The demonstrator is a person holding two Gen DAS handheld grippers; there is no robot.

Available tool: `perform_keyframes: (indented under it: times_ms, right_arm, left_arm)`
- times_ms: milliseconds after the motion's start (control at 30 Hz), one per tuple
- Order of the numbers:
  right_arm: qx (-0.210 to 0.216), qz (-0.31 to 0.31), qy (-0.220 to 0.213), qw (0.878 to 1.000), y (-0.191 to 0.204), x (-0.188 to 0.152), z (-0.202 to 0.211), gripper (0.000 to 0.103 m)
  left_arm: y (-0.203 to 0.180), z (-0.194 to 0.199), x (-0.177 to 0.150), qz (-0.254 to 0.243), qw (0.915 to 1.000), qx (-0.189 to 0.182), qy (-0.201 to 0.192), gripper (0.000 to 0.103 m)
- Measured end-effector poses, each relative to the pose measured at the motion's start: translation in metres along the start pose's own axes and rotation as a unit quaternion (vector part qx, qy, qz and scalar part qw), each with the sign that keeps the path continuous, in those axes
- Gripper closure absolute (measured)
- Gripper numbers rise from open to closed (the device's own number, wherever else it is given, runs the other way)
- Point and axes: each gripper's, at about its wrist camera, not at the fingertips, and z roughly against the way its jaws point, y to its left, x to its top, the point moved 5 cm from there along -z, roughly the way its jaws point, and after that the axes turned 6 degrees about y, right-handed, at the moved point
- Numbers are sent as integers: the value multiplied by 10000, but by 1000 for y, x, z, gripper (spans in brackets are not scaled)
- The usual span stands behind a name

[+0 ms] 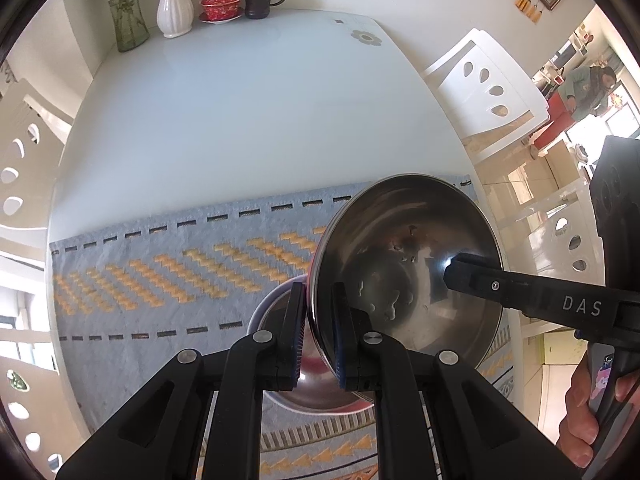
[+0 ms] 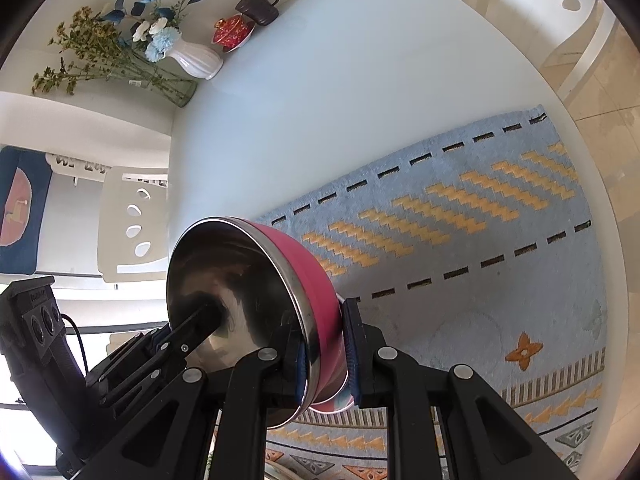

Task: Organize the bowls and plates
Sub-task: 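Carry the pink steel bowl over the nested bowls and lower it onto them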

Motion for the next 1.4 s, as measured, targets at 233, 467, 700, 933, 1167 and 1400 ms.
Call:
perform_keyframes:
  times_ms: [233,467,700,933,1167,1400]
  right_arm:
    - [13,21,87,10000,7,-10,-8,88]
    - [-48,44,198,9998,11,-19,-19,88]
    - [-116,48,327,9994,11,-27,-31,88]
    - [-190,30,477,9987,7,-31,-47,87]
    - [-185,-15,579,9981,2,-33,-60,87]
    - [-157,6,637,9978,3,-36,-71,84]
  left_arm:
    - [10,2,-12,56,10000,9,34,94]
    - [17,-4,-22,131,9998,-2,118,94]
    - [23,-16,-34,198,9995,4,242,94]
    - [30,-30,-42,266,9990,-2,365,94]
    - [33,-40,-46,308,9986,16,439,94]
    - [38,-49,-49,404,9978,152,501,92]
